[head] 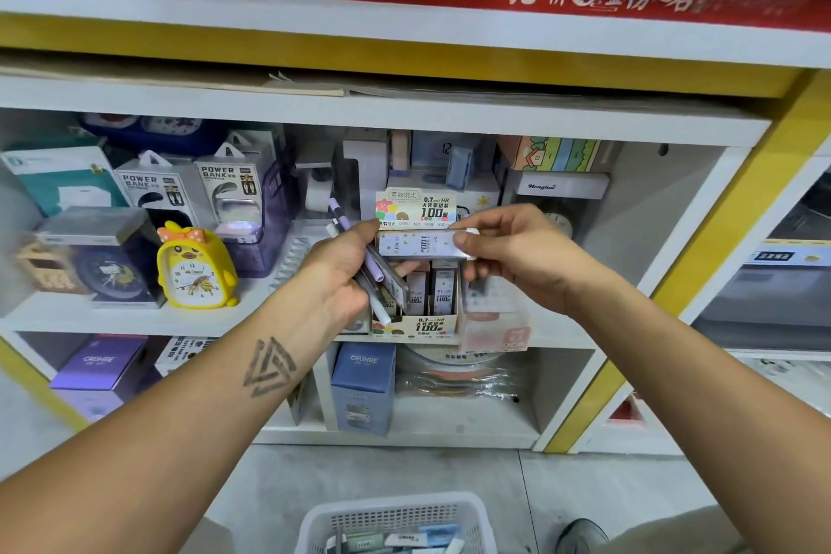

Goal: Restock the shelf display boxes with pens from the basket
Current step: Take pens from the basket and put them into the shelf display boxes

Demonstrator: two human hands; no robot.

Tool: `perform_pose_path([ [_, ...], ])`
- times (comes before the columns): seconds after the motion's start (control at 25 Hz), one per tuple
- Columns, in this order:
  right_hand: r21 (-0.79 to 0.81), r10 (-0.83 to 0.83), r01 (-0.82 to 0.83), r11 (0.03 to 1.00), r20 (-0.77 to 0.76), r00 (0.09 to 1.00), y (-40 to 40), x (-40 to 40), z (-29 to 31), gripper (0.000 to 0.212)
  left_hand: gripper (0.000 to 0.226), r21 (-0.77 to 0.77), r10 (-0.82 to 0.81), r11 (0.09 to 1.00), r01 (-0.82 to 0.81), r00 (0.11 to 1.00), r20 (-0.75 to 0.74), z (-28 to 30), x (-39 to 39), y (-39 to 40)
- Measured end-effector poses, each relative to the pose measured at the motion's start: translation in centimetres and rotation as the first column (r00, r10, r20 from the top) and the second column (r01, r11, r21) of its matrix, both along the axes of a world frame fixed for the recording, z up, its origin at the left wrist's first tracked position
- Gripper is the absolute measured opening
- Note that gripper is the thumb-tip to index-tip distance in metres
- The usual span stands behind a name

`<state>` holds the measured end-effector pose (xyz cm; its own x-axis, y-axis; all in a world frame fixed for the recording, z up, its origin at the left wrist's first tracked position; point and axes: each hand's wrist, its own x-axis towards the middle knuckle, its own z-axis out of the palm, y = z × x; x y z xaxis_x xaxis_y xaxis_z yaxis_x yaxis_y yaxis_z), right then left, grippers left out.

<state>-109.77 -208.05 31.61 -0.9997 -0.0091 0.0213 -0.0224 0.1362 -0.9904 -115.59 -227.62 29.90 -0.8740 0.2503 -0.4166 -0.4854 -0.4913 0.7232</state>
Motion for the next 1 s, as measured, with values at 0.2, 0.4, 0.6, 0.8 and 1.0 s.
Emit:
perform_pose_path([
  [0.2,-0.053,-0.246,0.240,0.969,-0.165,0.955,2.2,-0.2,1.1,0.013,0.014,-0.134,-0.069,0.988,0.070,0.998,0.015,0.1,0.3,-0.1],
  [0.4,0.357,-0.187,0.297,0.886,-0.312,0.932,2.4,-0.3,0.5,0.019,0.012,-0.172,-0.164,0.972,0.162,0.986,0.005,0.8,0.0,-1.0],
  [0.6,0.729,0.079,0.272,0.628,-0.407,0.910,0.7,-0.2,-1.1,0.011,0.008,-0.086,-0.264,0.960,0.265,0.964,0.024,0.6,0.9,-0.8],
  [0.8,0.935,0.289,0.153,0.319,-0.249,0.924,-0.4,-0.8,-2.5,0.015,0.009,-0.051,-0.321,0.946,0.319,0.947,-0.030,0.5,1.5,-0.7],
  [1.0,0.414,-0.118,0.190,0.890,-0.193,0.974,-1.7,-1.0,-1.4,0.018,0.007,-0.154,-0.502,0.859,0.489,0.863,-0.061,0.4,2.4,-0.4],
])
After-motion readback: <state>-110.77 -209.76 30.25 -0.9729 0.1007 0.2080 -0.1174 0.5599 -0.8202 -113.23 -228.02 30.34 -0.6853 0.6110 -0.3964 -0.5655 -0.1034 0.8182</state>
